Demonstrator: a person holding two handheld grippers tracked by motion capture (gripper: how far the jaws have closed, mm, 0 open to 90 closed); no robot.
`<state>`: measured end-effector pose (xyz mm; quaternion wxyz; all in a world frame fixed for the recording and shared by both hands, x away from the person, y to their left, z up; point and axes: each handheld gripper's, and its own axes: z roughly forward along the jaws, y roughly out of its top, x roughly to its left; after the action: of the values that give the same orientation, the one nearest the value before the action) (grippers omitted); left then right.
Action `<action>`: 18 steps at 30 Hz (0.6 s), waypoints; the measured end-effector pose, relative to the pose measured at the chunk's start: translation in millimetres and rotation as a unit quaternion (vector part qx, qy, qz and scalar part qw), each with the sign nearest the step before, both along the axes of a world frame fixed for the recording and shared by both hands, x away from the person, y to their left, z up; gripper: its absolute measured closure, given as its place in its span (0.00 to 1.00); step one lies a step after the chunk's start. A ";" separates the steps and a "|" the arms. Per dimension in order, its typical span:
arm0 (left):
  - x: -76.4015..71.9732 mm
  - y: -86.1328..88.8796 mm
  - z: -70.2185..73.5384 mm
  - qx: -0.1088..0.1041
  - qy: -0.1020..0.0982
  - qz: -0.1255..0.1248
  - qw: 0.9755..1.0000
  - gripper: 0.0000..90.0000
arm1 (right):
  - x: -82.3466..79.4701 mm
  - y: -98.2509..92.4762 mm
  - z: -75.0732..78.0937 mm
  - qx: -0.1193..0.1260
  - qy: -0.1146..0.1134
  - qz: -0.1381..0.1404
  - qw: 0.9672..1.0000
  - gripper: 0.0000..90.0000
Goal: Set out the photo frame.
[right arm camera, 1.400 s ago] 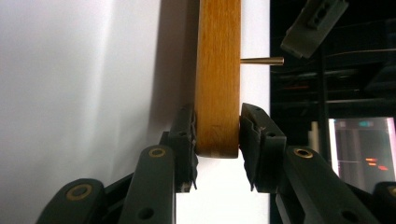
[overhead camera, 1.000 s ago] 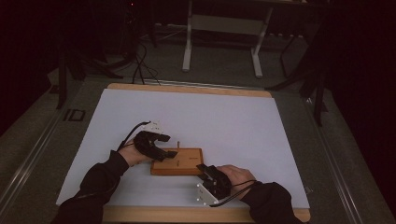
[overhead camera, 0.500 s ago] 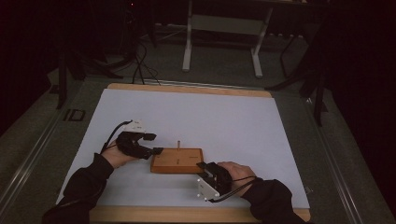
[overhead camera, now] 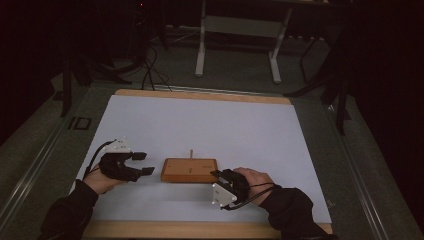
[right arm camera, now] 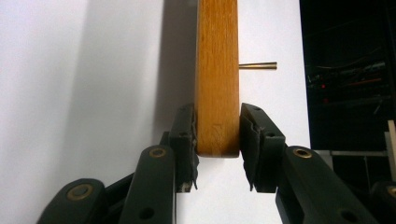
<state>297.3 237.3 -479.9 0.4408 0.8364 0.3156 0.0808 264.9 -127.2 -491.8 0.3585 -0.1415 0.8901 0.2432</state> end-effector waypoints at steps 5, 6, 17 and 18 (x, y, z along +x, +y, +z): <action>-20.1 2.5 -8.7 -0.009 -0.014 0.014 1.000 0.36 | 9.8 -1.2 8.2 0.004 0.028 0.002 1.000 0.75; -22.0 2.3 -9.9 -0.014 -0.013 0.015 1.000 0.36 | 11.7 -1.2 9.8 0.005 0.033 0.003 0.999 0.75; -42.7 -13.0 -30.2 -0.031 0.006 0.020 0.999 0.24 | 38.3 -1.2 30.6 0.019 0.085 -0.005 0.996 0.77; -43.8 -14.9 -31.0 -0.031 0.008 0.014 0.999 0.24 | 41.4 -1.3 32.4 0.022 0.093 -0.007 0.995 0.77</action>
<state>253.5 222.4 -510.8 0.4632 0.8181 0.3334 0.0708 306.2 -128.5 -459.3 0.2788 -0.1043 0.9150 0.2722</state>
